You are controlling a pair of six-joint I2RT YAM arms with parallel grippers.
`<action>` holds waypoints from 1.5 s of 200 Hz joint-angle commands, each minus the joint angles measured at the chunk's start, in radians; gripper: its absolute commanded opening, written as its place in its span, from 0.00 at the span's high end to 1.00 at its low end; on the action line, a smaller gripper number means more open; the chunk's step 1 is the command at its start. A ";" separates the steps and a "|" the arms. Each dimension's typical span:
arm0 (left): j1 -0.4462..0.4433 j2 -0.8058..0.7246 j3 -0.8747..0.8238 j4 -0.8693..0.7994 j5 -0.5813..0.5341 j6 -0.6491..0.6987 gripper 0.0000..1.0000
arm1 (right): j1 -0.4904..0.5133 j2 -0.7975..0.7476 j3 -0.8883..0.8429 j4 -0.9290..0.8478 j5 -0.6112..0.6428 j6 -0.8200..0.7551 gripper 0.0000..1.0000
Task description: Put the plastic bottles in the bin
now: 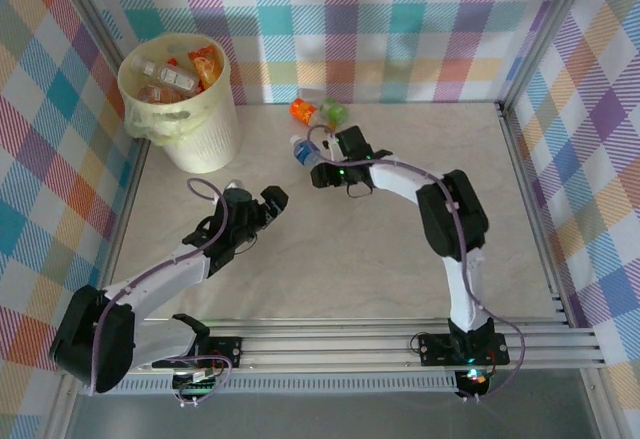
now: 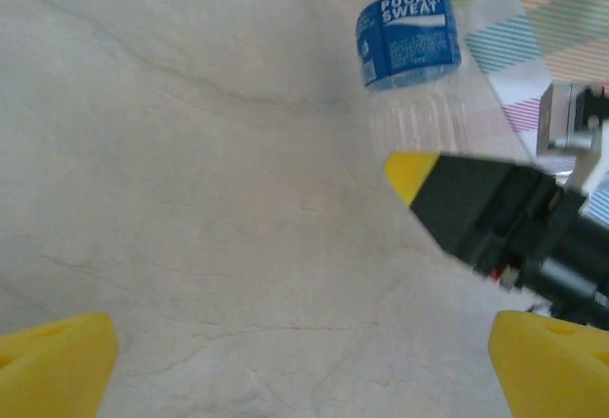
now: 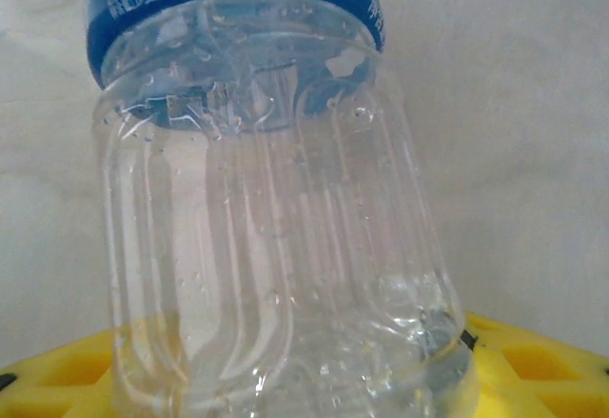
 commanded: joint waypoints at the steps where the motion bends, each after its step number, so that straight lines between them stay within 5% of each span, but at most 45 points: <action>1: 0.011 0.040 0.013 0.145 0.094 0.027 0.00 | 0.016 -0.151 -0.195 0.205 -0.105 0.034 0.46; 56: 0.010 0.179 0.060 0.327 0.197 -0.006 0.00 | 0.073 -0.402 -0.506 0.361 -0.269 0.093 0.46; 115: 0.010 0.265 0.073 0.478 0.243 -0.057 0.00 | 0.152 -0.453 -0.557 0.405 -0.380 0.152 0.45; 153: 0.011 0.282 0.089 0.512 0.273 -0.053 0.11 | 0.160 -0.451 -0.573 0.462 -0.399 0.206 0.44; 204: 0.011 0.295 0.104 0.507 0.288 -0.037 0.28 | 0.160 -0.438 -0.559 0.469 -0.352 0.265 0.40; 241: 0.010 0.296 0.127 0.474 0.296 -0.009 0.45 | 0.160 -0.441 -0.561 0.480 -0.312 0.315 0.29; 300: 0.013 0.232 0.170 0.294 0.208 0.064 0.45 | 0.160 -0.531 -0.657 0.558 -0.149 0.438 0.11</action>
